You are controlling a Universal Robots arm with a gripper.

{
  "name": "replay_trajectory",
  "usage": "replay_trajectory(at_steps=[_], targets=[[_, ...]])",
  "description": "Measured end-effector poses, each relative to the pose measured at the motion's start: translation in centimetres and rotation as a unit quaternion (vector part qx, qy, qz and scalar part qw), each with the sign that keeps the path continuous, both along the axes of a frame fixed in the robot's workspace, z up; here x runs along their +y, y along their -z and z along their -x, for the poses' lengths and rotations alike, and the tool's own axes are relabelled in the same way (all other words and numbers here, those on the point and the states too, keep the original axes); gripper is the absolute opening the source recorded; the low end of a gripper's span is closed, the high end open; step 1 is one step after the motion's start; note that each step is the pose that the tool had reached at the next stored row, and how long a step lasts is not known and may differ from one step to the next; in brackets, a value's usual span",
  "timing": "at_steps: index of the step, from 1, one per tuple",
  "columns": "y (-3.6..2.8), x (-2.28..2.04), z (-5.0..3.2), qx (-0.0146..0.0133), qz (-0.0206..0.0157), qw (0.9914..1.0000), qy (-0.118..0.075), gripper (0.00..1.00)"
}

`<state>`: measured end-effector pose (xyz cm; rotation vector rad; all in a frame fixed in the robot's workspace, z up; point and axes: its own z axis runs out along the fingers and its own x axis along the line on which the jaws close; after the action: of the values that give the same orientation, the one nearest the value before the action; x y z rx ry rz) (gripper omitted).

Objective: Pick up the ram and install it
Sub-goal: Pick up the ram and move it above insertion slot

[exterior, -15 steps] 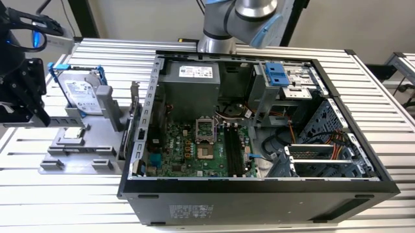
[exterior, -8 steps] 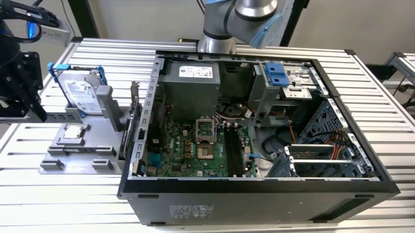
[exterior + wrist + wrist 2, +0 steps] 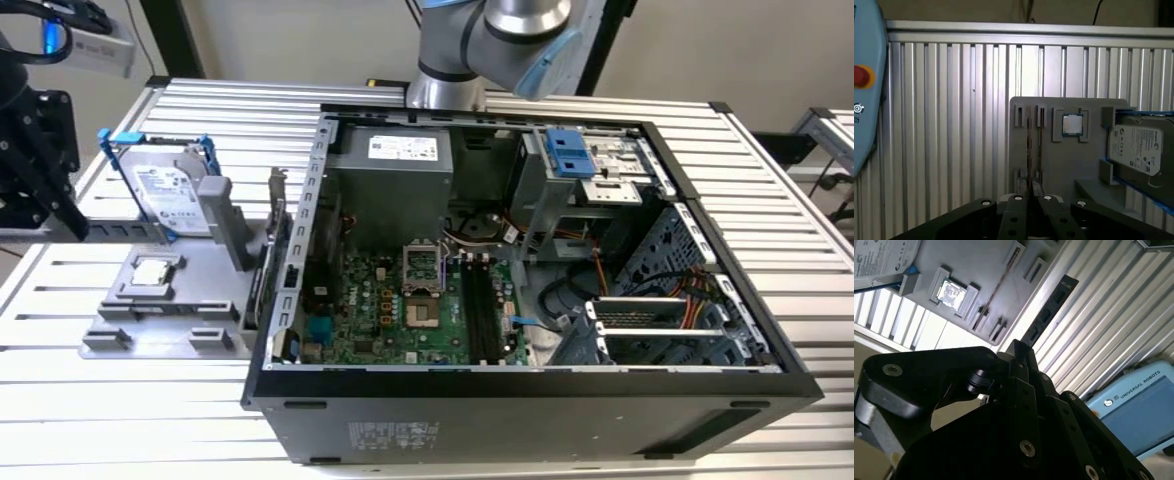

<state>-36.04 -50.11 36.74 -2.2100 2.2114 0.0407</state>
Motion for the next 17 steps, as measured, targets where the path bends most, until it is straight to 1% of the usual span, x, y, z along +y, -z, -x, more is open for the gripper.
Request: replay_trajectory(at_steps=[7, 9, 17], targets=[[-1.19, 0.0, 0.0, 0.0, 0.0, 1.0, 0.0, 0.0], [-1.44, 0.0, 0.0, 0.0, 0.0, 1.0, 0.0, 0.0], [-1.47, 0.0, -0.08, 0.0, 0.0001, 1.0, 0.0, 0.0]])
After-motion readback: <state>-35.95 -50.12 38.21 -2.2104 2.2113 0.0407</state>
